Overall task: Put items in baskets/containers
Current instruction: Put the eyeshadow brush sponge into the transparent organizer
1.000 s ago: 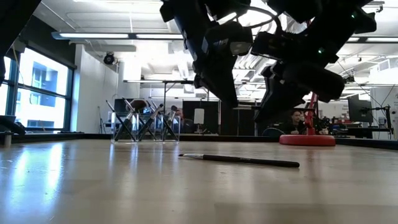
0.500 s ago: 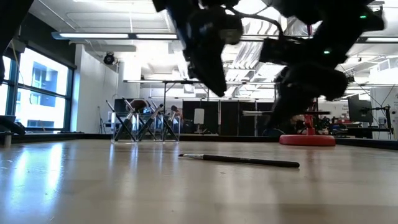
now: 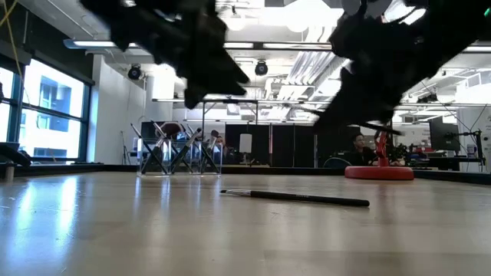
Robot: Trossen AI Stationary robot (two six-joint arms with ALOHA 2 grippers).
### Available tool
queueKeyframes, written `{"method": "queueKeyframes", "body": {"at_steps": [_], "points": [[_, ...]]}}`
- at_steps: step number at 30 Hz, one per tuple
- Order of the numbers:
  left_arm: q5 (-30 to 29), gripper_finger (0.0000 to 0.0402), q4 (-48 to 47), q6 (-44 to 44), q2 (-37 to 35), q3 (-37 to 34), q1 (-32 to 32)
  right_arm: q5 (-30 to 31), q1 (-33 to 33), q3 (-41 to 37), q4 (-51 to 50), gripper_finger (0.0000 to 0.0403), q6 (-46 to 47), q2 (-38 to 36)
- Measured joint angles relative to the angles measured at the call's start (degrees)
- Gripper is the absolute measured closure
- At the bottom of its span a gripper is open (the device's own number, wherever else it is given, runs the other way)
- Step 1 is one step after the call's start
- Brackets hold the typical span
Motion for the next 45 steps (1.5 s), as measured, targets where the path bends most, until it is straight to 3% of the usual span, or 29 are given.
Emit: {"method": "queueKeyframes", "body": {"at_steps": [3,7,10,12,18,23,28,33,45], "points": [[-0.3,0.0291,11.0,-2.5,-3.7,-6.3,0.1,-2.7,-2.4,-7.7,25.4,0.0396,-2.4,0.0],[-0.7,0.0291,18.0,-3.6,-6.3,-9.6,0.1,-3.0,-6.3,-17.7,58.7,0.0396,-6.6,0.6],[-1.3,0.0291,21.6,-0.8,-7.7,-9.5,0.1,-5.2,-9.6,-20.9,75.4,0.0396,-13.2,0.6],[-1.8,0.0291,27.0,2.5,-7.9,-9.4,0.1,-7.6,-11.3,-20.7,80.9,0.0396,-17.4,0.6],[-1.8,0.0291,37.9,15.6,-7.9,-9.3,0.1,-11.9,-13.6,-12.5,78.7,0.0396,-29.0,0.6],[-1.5,0.0291,38.4,17.4,-7.8,-9.3,1.9,-12.1,-13.8,-7.7,76.9,0.0392,-37.2,0.5],[4.4,0.0291,40.3,15.7,-7.7,-8.0,4.9,-16.2,-16.1,-6.3,73.2,0.0396,-36.0,0.6],[10.2,0.0291,34.9,15.9,-6.3,-3.7,5.6,-15.7,-17.6,-4.9,71.9,0.0393,-37.0,0.6],[10.0,0.0291,31.9,15.9,-6.3,-1.1,5.5,-15.0,-17.7,-2.5,69.2,0.0392,-38.7,0.6]]}}
